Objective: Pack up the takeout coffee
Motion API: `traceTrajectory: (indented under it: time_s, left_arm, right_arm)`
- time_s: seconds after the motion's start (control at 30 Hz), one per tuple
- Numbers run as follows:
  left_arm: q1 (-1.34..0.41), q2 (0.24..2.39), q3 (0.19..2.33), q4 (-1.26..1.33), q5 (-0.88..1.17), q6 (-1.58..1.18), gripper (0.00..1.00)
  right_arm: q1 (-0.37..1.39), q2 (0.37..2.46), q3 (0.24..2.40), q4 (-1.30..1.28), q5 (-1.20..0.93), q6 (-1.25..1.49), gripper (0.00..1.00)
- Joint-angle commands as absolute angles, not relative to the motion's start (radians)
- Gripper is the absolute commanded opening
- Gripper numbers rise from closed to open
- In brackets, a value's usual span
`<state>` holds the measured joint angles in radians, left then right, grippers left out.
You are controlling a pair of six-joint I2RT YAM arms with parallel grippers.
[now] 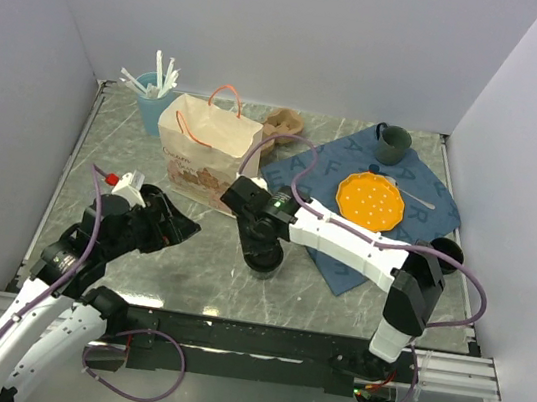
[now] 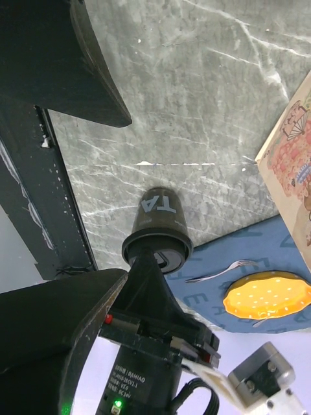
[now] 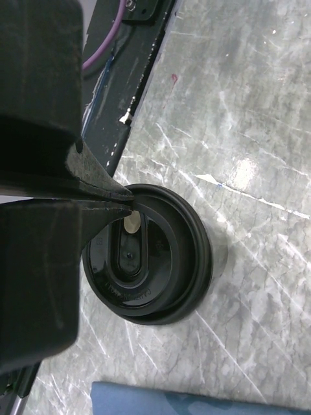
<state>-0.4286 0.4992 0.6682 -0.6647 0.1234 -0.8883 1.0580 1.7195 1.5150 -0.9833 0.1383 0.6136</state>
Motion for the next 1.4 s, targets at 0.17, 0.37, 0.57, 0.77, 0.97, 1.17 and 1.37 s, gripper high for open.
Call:
traceTrajectory:
  time_s: [0.17, 0.37, 0.57, 0.77, 0.97, 1.17, 1.37]
  left_arm:
    - [-0.425, 0.499, 0.726, -0.672, 0.117, -0.853, 0.97]
    - [-0.425, 0.508, 0.732, -0.676, 0.117, -0.844, 0.97]
    - [-0.425, 0.511, 0.733, -0.661, 0.124, -0.842, 0.97]
    - [-0.425, 0.514, 0.739, -0.666, 0.127, -0.839, 0.97]
    - [-0.425, 0.503, 0.732, -0.675, 0.130, -0.847, 0.97]
    - [-0.425, 0.492, 0.735, -0.681, 0.130, -0.851, 0.97]
    - [-0.425, 0.499, 0.739, -0.680, 0.136, -0.841, 0.97]
  right_arm:
    - [1.065, 1.753, 1.578, -0.991, 0.152, 0.660, 0.09]
    - [1.066, 1.753, 1.603, -1.049, 0.179, 0.667, 0.09]
    - [1.071, 1.752, 1.615, -1.069, 0.183, 0.666, 0.08]
    - [1.074, 1.756, 1.605, -1.065, 0.172, 0.664, 0.09]
    - [1.077, 1.746, 1.586, -1.042, 0.156, 0.675, 0.17]
    - [1.077, 1.744, 1.571, -1.042, 0.173, 0.676, 0.23]
    - [1.078, 1.738, 1.601, -1.061, 0.175, 0.666, 0.25]
